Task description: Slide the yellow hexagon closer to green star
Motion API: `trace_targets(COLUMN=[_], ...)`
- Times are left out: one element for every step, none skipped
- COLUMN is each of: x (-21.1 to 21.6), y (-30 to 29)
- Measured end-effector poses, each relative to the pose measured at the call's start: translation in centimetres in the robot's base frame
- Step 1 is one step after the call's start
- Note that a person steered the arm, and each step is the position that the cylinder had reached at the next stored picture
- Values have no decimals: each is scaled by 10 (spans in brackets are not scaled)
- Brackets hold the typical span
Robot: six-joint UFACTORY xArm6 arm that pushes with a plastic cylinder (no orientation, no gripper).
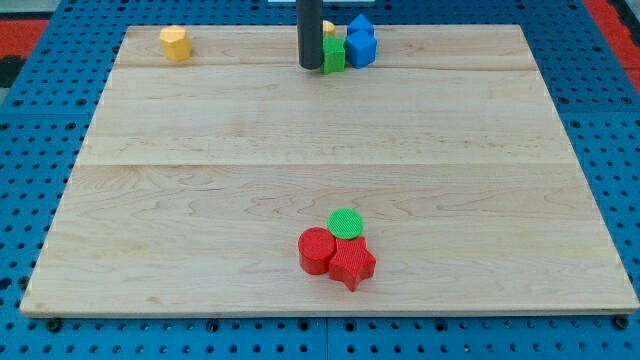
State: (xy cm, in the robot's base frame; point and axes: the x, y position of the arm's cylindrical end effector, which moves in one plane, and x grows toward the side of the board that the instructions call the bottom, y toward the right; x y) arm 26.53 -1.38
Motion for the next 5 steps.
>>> trace_targets(x=[-12,-12,-4,-4,7], y=[1,-1,-35,-93,-153])
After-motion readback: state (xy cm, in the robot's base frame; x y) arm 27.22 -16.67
